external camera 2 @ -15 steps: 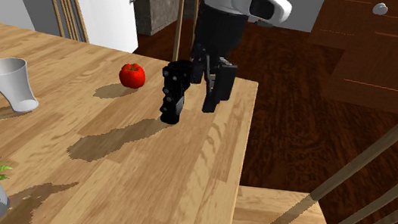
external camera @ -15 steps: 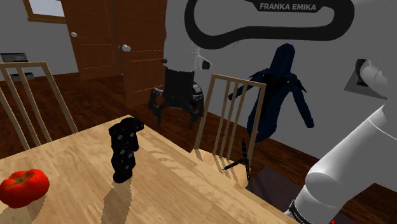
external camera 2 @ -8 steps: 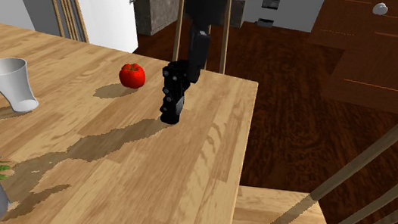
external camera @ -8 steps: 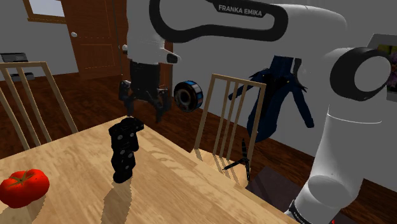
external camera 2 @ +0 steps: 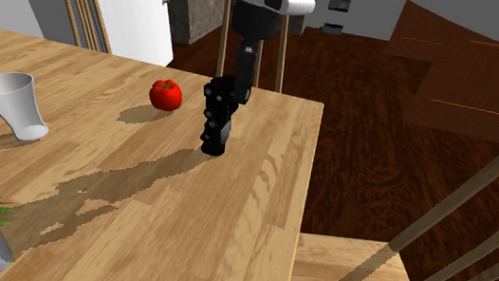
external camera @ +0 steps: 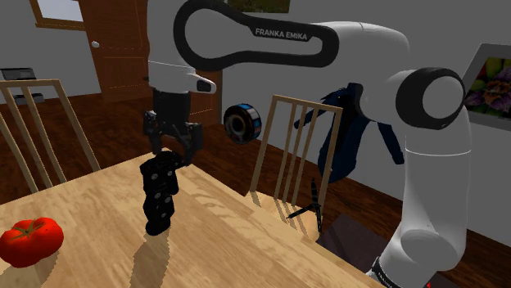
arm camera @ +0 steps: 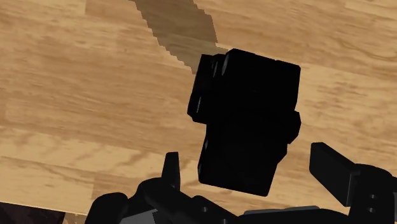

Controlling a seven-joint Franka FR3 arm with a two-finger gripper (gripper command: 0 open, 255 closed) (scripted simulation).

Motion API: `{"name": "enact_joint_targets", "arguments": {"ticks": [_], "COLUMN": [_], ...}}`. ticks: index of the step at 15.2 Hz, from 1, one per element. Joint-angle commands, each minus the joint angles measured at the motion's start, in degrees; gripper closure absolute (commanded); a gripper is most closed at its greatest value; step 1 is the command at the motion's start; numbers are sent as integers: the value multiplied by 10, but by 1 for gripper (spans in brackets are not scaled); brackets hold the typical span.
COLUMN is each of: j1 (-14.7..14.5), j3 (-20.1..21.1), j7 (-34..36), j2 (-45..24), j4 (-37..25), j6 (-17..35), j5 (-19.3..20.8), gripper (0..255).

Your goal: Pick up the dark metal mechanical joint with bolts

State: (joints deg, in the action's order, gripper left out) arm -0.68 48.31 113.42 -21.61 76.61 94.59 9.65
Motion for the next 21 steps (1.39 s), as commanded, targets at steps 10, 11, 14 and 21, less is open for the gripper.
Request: {"name": "enact_joint_targets", "arguments": {"ticks": [10, 11, 14, 21], "j1": [8, 8, 5, -19], "j3": [0, 0, 1, -1], "j7": [-3, -3, -1, 6], "j2": [5, 5, 4, -13], "j4": [28, 27, 19, -61], "j6": [23, 23, 15, -48], "j5": [-4, -4, -3, 10], "gripper": [255, 255, 255, 255]}}
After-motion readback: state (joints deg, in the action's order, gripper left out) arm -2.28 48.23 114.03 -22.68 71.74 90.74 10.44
